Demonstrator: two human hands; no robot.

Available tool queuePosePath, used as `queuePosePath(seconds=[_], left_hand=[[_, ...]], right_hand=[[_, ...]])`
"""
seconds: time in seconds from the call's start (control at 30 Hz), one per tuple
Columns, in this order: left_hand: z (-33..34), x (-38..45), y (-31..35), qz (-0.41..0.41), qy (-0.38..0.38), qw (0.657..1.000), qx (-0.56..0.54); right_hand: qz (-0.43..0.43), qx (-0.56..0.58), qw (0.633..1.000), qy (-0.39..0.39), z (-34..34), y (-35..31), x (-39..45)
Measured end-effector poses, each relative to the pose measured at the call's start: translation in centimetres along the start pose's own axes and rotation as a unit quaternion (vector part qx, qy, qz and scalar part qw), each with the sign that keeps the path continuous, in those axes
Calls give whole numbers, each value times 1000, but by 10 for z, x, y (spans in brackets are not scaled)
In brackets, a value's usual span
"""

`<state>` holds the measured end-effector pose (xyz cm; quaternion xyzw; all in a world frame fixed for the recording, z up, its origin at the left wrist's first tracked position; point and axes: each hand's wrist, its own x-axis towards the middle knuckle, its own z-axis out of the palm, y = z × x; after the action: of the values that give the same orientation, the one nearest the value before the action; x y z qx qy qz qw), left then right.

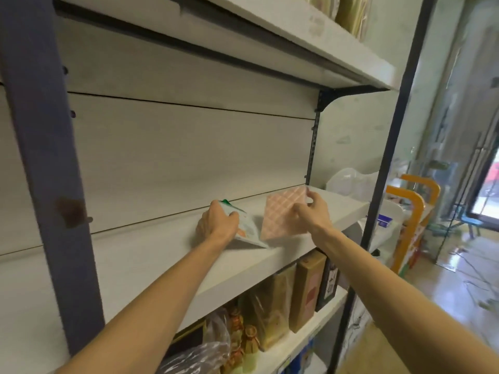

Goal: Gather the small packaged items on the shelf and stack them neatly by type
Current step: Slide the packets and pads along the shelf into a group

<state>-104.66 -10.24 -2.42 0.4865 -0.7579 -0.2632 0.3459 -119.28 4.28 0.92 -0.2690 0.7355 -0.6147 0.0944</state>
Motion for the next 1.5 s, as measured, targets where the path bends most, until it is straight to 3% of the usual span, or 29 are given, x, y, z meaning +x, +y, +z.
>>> queuePosePath(seconds=[0.33,0.5,0.6,0.73,0.87,1.03,1.17,1.3,1.43,1.5], left_hand=[[70,59,14,75,-9,994,76],[118,83,48,79,-19,986,148],[150,86,74,132,-4,971,199],[194,94,104,207,-79,956,191],[225,109,124,188,-111,945,244],[253,125,141,136,-58,920,363],[272,136,142,119,-14,944,307],[276,141,144,83,-47,965,245],[278,143,146,91,-44,956,274],[279,144,147,90,-42,950,295]], right_hand=[[-6,-48,997,-58,-20,37,103],[-39,-61,993,-89,-55,64,178],[-57,-66,988,-124,-79,79,223],[-62,-58,986,-140,-102,92,286],[-54,-62,988,-133,-108,110,338],[-45,-85,981,-169,-98,134,381],[-76,-57,981,-170,-89,141,411],[-73,21,980,-184,-80,142,436],[-92,28,977,-192,-71,144,453],[-123,-25,970,-208,-69,147,458]])
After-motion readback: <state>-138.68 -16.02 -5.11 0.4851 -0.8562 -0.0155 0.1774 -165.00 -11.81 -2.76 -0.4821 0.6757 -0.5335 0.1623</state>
